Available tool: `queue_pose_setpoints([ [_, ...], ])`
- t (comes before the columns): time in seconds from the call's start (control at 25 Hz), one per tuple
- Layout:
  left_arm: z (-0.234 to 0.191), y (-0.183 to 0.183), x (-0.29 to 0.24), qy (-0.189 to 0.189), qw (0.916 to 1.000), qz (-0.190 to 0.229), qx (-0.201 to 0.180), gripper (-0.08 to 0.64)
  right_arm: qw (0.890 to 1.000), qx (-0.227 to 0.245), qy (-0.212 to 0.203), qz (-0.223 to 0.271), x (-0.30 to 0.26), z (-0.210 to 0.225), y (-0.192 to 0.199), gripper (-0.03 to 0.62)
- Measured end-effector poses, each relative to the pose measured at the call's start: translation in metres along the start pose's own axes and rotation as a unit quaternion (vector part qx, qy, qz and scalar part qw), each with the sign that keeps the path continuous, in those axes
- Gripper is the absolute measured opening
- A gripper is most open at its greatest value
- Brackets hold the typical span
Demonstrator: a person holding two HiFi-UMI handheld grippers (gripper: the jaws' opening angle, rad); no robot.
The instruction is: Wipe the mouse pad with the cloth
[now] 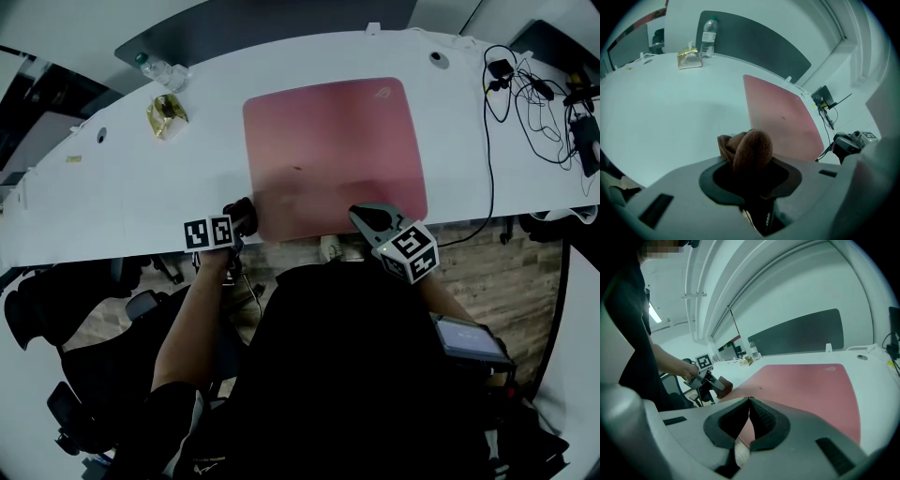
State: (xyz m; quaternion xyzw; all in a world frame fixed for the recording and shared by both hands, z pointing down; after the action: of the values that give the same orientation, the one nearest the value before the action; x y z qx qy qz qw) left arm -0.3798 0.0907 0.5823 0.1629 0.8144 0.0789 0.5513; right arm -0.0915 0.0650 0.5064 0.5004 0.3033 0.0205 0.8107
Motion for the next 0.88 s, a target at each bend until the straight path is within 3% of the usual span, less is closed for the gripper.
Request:
queue_pose_setpoints([
  [0.36,0.033,0.001,-0.011,-0.026,0.9991,-0.014,-0.029,0.118,1.0,-0.007,0.004,0.005,0.012,0.012,0.002,0.026],
  [0.88,0.104,0.006,-0.042,0.0,0.9993,-0.028,-0.026,0.117,1.0,-0.001,0.0,0.005,0.037,0.05,0.007,0.026],
])
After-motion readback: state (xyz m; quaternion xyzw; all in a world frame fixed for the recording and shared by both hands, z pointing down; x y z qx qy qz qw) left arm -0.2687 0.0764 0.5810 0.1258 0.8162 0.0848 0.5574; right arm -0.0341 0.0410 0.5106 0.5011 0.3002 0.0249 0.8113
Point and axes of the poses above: the fingertips, and each gripper's own axes: x backward along the fingers, z to its right, y out of its underside, the point moved 3 cm from there along x, backward along the fingers, and after that the axes turned 1 degree about y, right-handed, at the moved point
